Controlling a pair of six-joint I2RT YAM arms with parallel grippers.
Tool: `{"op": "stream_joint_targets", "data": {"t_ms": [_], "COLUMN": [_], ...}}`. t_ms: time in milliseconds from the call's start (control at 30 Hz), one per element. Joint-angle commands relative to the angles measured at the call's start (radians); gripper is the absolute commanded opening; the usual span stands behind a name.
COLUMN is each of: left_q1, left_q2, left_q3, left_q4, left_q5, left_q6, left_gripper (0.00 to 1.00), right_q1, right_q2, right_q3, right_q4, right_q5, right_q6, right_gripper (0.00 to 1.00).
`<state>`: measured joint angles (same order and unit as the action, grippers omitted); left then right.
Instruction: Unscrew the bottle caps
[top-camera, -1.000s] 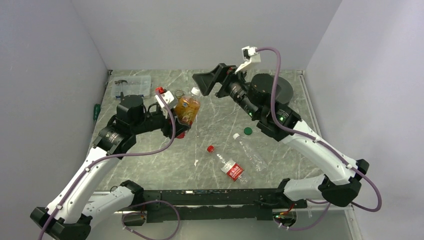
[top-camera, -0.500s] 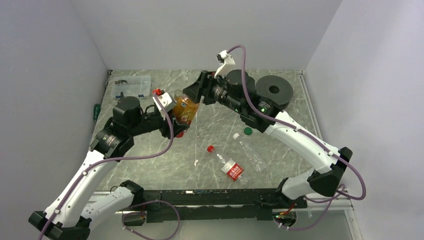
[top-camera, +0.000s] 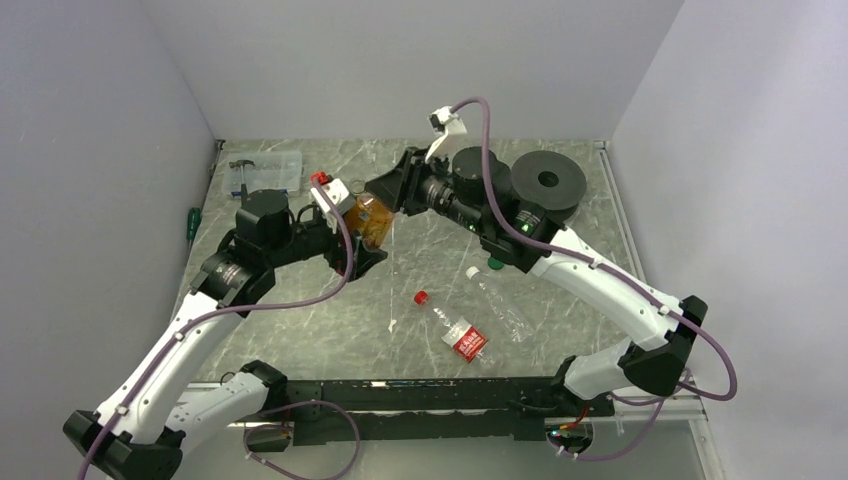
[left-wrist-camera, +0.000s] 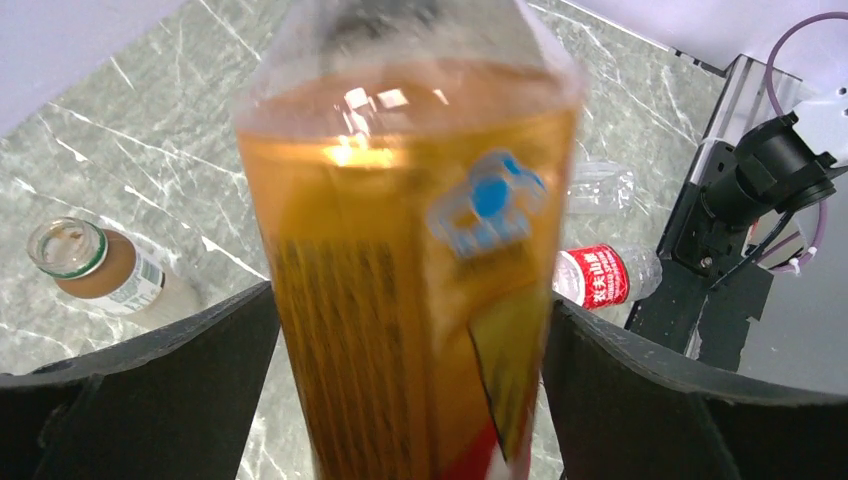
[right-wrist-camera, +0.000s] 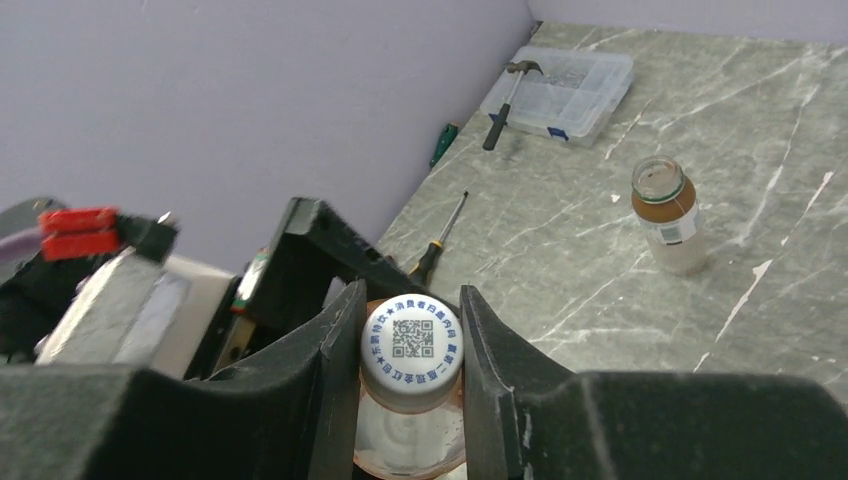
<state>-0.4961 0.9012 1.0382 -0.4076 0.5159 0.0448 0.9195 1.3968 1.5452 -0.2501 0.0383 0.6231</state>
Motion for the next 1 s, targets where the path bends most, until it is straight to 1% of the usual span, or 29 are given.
{"op": "stream_joint_targets", "data": {"t_ms": [0,100,167,233,300,367,400,467,500,533,567,667,733,800,967], "left_q1": [0.002,0.002,0.002,0.002,0.002,0.002,0.002,0.002,0.002,0.002,0.002,0.002,0.002,0.002,0.002], "left_q2": [0.017,0.019,0.018,0.013,0.005,-0.003,-0.005,-0.012,-0.016,-0.021,-0.027,-0.043,-0.057,-0.075,-0.135], "left_q3": [0.049,0.063,0.07,0.072,0.065,0.052,0.049,0.038,0.031,0.022,0.015,-0.014,-0.037,-0.058,-0.144], "left_q4": [0.03,0.029,0.026,0.017,0.01,0.003,-0.002,-0.009,-0.008,-0.003,0.003,0.039,0.075,0.106,0.225], "left_q5": [-0.006,0.035,0.087,0.122,0.137,0.145,0.144,0.137,0.132,0.122,0.113,0.059,0.025,0.019,0.054], "left_q6": [-0.066,-0.087,-0.082,-0.069,-0.058,-0.015,-0.003,0.02,0.031,0.04,0.047,0.057,0.072,0.099,0.198], "left_gripper": [0.99,0.99,0.95,0.87,0.77,0.67,0.62,0.54,0.52,0.52,0.51,0.5,0.49,0.48,0.45], "right_q1": [0.086,0.132,0.149,0.161,0.171,0.178,0.181,0.183,0.185,0.184,0.184,0.183,0.184,0.185,0.185], "right_q2": [-0.016,-0.02,-0.02,-0.021,-0.028,-0.033,-0.032,-0.031,-0.028,-0.024,-0.019,0.001,0.003,-0.004,-0.072], "right_q3": [-0.001,-0.02,-0.027,-0.032,-0.041,-0.05,-0.05,-0.044,-0.037,-0.025,-0.01,0.044,0.056,0.047,-0.07], "right_q4": [0.086,0.115,0.125,0.133,0.152,0.171,0.174,0.174,0.167,0.155,0.135,0.061,0.034,0.031,0.173], "right_q5": [0.106,0.161,0.198,0.226,0.24,0.241,0.24,0.237,0.242,0.252,0.273,0.341,0.361,0.364,0.288], "right_q6": [-0.159,-0.221,-0.245,-0.258,-0.272,-0.281,-0.285,-0.282,-0.274,-0.262,-0.244,-0.169,-0.13,-0.113,-0.123], "right_gripper": [0.0,0.0,0.0,0.0,0.0,0.01,0.05,0.42,0.55,0.64,0.68,0.69,0.68,0.68,0.68]}}
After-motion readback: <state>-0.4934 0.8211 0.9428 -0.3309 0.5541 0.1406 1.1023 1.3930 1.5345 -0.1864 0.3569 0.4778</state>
